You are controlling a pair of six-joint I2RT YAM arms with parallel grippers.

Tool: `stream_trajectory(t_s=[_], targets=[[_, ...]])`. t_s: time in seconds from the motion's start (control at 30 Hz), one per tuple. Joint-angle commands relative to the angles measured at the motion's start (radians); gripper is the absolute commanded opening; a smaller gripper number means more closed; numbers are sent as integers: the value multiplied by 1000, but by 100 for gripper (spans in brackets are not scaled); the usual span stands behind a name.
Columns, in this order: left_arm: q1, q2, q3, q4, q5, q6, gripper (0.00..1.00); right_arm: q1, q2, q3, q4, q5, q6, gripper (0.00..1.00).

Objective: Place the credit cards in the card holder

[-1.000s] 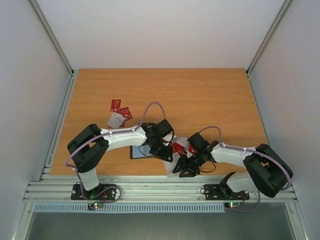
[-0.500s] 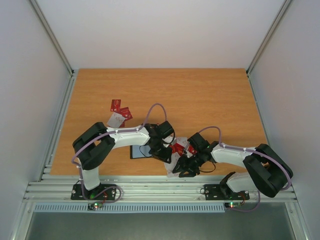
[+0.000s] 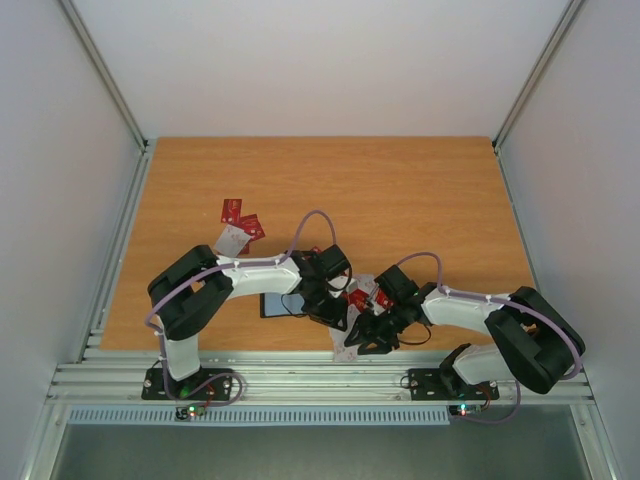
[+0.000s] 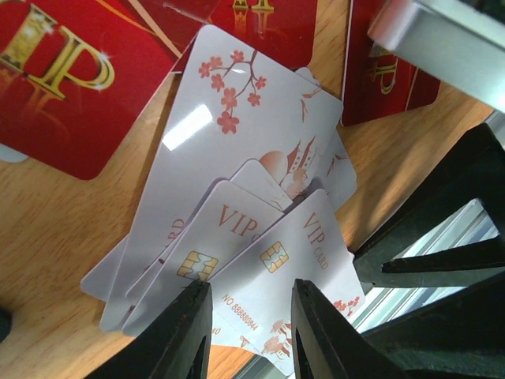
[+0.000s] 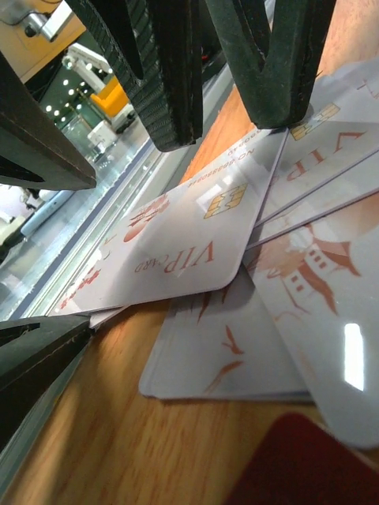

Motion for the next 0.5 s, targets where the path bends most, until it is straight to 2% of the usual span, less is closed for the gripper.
stream_trajectory(t_s=[0.0, 0.17, 0.47], targets=[[-16, 31, -25, 31, 14, -15, 31, 10, 26, -18, -77, 45, -32, 45], [-16, -10, 13, -10, -5, -7, 31, 12, 11, -13, -183, 68, -109, 45], [-16, -64, 53, -85, 1, 1, 31, 20, 54, -36, -90, -12, -127, 47]])
